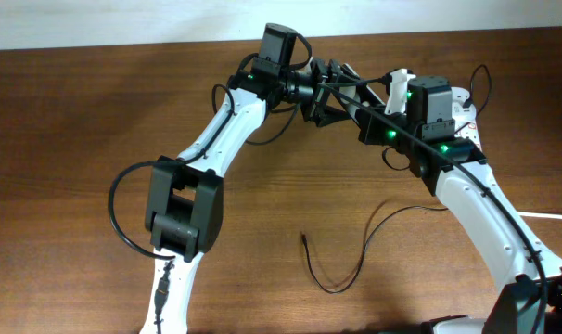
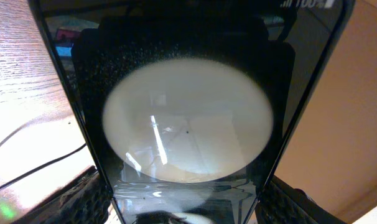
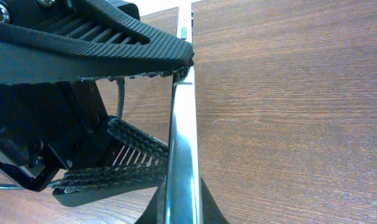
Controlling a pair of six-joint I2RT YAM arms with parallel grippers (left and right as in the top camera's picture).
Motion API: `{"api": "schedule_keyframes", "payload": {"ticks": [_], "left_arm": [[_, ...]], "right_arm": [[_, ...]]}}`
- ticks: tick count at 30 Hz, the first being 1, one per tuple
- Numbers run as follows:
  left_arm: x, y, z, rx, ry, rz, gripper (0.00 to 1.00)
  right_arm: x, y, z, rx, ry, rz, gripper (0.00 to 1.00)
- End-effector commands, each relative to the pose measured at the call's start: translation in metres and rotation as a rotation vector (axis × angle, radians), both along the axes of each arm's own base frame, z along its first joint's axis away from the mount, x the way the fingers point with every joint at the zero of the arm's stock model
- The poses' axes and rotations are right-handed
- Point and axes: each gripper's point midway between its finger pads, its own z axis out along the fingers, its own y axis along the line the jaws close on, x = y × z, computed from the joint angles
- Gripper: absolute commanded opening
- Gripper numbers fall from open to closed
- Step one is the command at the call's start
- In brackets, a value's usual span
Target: Plug charger to phone and switch on socket
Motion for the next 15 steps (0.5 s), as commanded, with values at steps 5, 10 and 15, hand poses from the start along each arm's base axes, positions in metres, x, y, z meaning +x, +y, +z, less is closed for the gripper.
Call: {"api": "schedule_keyframes", "payload": {"ticks": [5,10,15], "left_arm": [[-0.007,-0.006,0.021,-0.039,-0.038,-0.038,0.99],[-0.003,0.009,0.031,-0.080,-0.066,-0.063,0.99],[0.011,0.039,0.066,-0.099,-0.171,-0.014,0.99]], "right_arm": [[0.006,0.012,0.017,0.051,-0.048,0.032,0.04],[0.011,0.008,0.021,0.038,-0.073,0.010,0.04],[0.018,-0.017,0.020,0.043,-0.064,-0.075,0.04]]}}
